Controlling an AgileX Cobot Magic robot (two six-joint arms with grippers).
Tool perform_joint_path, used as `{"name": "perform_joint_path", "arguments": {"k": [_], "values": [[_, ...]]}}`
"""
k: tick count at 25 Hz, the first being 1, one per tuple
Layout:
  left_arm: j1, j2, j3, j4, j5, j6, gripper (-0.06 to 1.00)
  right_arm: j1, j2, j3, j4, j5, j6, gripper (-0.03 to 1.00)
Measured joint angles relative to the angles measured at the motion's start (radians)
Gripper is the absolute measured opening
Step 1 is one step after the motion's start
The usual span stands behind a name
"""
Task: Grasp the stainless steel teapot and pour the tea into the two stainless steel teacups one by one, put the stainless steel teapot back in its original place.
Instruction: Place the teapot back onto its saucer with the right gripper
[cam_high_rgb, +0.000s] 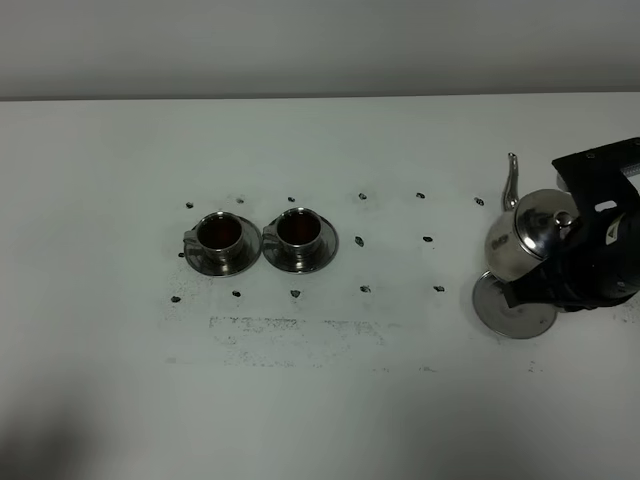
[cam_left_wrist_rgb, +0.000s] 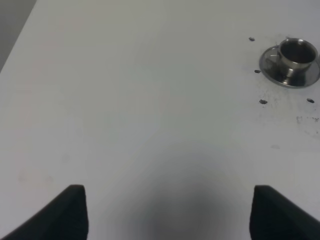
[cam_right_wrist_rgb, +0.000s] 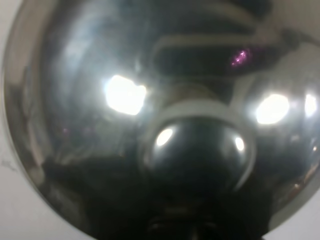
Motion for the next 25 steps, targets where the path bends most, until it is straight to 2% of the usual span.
{"name": "perform_joint_path", "arguments": {"k": [6, 19, 25], "values": [[0.000, 0.000, 0.000, 0.000, 0.000, 0.000, 0.65, -0.009, 0.060, 0.023, 0.062, -0.018, -0.037, 0.20], [0.000, 0.000, 0.000, 0.000, 0.000, 0.001, 0.65, -0.009, 0.165, 0.023, 0.074, -0.030, -0.048, 0.20], [0.000, 0.000, 0.000, 0.000, 0.000, 0.001, 0.65, -0.037, 0.180, 0.023, 0.068, -0.035, -0.048, 0.20]]}}
